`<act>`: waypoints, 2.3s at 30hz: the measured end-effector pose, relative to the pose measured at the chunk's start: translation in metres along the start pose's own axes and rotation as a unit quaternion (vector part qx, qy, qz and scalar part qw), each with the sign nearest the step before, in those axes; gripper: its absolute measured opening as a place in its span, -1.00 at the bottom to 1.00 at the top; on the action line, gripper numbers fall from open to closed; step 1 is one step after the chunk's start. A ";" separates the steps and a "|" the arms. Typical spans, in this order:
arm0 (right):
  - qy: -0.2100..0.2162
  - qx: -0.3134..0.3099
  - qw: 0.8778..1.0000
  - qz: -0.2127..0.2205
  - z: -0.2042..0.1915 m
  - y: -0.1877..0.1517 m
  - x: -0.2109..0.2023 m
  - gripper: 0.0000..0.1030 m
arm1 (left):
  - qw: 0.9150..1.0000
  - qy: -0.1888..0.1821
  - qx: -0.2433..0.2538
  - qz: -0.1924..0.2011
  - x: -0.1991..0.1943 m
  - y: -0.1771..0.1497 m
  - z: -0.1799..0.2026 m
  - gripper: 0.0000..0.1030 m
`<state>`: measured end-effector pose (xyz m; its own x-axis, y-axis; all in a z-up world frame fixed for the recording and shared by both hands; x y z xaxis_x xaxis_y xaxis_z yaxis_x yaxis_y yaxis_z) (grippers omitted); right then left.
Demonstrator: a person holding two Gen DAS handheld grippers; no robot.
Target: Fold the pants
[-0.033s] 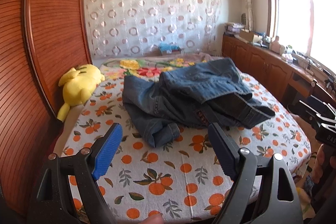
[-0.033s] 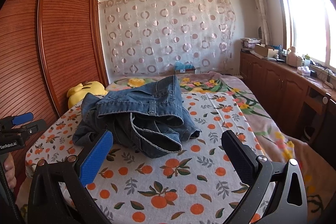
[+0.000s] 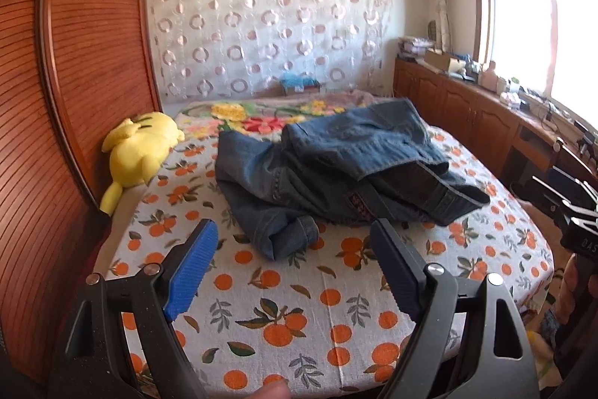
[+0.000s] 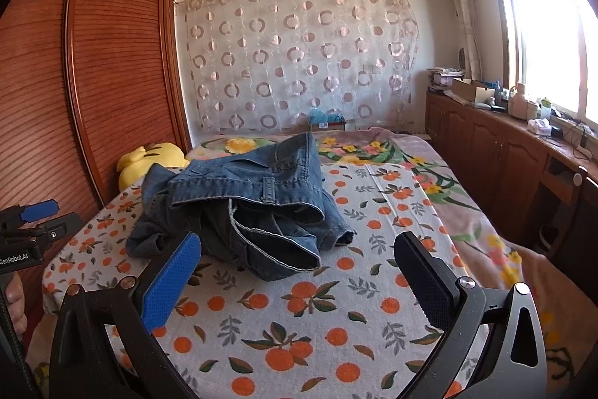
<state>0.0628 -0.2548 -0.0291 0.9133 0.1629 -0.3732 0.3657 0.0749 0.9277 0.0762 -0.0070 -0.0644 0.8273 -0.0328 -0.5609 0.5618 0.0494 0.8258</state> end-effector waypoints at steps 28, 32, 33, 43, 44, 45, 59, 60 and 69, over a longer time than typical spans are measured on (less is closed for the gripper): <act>0.077 -0.047 0.993 -0.078 0.011 0.011 0.036 0.36 | 0.989 -0.076 0.104 -0.067 0.083 -0.008 0.041 0.58; 0.100 -0.073 0.988 -0.096 0.005 0.017 0.041 0.11 | 0.988 -0.067 0.124 -0.061 0.088 0.004 0.044 0.58; 0.103 -0.078 0.986 -0.102 0.005 0.017 0.043 0.06 | 0.988 -0.068 0.129 -0.060 0.089 0.008 0.046 0.58; 0.128 -0.079 0.981 -0.122 0.011 0.025 0.054 -0.87 | 0.979 -0.082 0.173 -0.064 0.116 0.036 0.064 0.54; 0.129 -0.074 0.982 -0.118 0.014 0.028 0.051 -0.88 | 0.978 -0.084 0.180 -0.065 0.120 0.039 0.066 0.49; 0.130 -0.072 0.982 -0.114 0.013 0.028 0.050 -0.88 | 0.977 -0.088 0.185 -0.065 0.122 0.040 0.069 0.39; 0.107 -0.055 0.990 -0.068 0.029 0.048 0.029 -0.96 | 0.984 -0.110 0.138 -0.013 0.100 0.125 0.070 -0.82; 0.103 -0.057 0.991 -0.061 0.030 0.052 0.026 -0.96 | 0.985 -0.109 0.133 -0.005 0.092 0.135 0.068 -0.83; 0.068 -0.075 0.995 0.008 0.036 0.100 -0.022 -0.97 | 0.985 -0.082 0.138 0.069 0.013 0.204 0.049 -0.85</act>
<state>0.0860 -0.2865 0.0717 0.8823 0.2966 -0.3654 0.3112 0.2148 0.9258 0.2017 -0.0468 0.0991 0.8723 -0.2068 -0.4431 0.4034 -0.2078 0.8911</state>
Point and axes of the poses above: each gripper's, at about its wrist camera, not at the fingertips, and x roughly the way its jaws point, z to its right, y to its top, the point moved 7 cm from there along x, roughly the way its jaws point, and after that the axes turned 4 degrees about -x, right-handed, at the moved point
